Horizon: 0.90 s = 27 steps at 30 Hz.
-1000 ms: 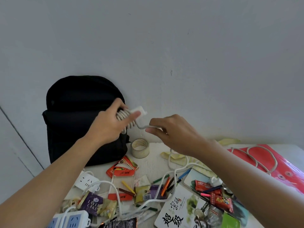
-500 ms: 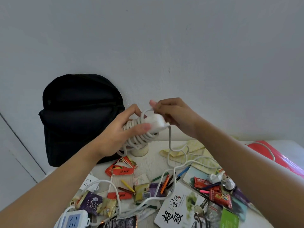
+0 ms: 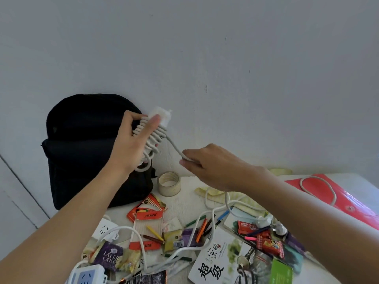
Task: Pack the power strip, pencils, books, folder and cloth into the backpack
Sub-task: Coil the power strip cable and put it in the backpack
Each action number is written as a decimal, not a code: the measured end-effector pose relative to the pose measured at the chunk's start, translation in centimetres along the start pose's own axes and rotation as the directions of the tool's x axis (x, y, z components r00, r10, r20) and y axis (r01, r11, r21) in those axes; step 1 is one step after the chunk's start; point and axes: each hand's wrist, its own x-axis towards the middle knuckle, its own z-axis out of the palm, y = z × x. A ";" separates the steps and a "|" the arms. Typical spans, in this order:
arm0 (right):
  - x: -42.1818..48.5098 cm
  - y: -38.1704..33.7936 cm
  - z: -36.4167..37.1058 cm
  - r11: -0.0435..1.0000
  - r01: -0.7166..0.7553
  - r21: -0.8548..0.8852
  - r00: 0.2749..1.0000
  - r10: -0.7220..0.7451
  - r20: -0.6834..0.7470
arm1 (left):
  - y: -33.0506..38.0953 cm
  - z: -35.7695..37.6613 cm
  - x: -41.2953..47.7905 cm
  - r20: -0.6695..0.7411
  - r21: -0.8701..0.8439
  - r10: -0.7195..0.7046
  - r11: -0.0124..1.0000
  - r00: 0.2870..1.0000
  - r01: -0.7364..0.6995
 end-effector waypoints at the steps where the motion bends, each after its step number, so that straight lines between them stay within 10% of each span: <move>1: -0.1 -0.1 -0.1 0.994 0.059 -0.087 0.997 -0.063 -0.046 | -0.3 0.0 0.0 0.045 0.141 -0.017 0.990 0.999 0.010; 4: 0.4 -0.3 -0.6 0.965 0.196 -0.176 0.960 -0.226 -0.167 | -0.9 -0.2 -0.6 0.251 0.467 -0.095 0.884 0.963 -0.034; 11: 1.2 0.2 -2.8 0.954 0.301 0.017 0.905 -0.280 -0.320 | 0.0 -0.3 -2.1 0.606 0.431 -0.168 0.891 0.778 -0.144; 15: 1.8 -0.1 -3.6 0.965 0.247 0.089 0.958 -0.230 -0.171 | 0.1 0.4 -3.1 0.618 0.419 -0.165 0.896 0.769 -0.144; 21: 2.5 1.1 -3.7 0.671 0.047 0.740 0.998 -0.008 -0.056 | 0.2 -0.4 -3.4 0.581 0.068 -0.127 0.992 0.804 0.108; 27: 2.7 1.1 -1.5 0.414 -0.095 0.905 0.995 0.061 0.077 | 0.8 0.0 -3.7 0.411 -0.381 -0.092 0.887 0.907 0.262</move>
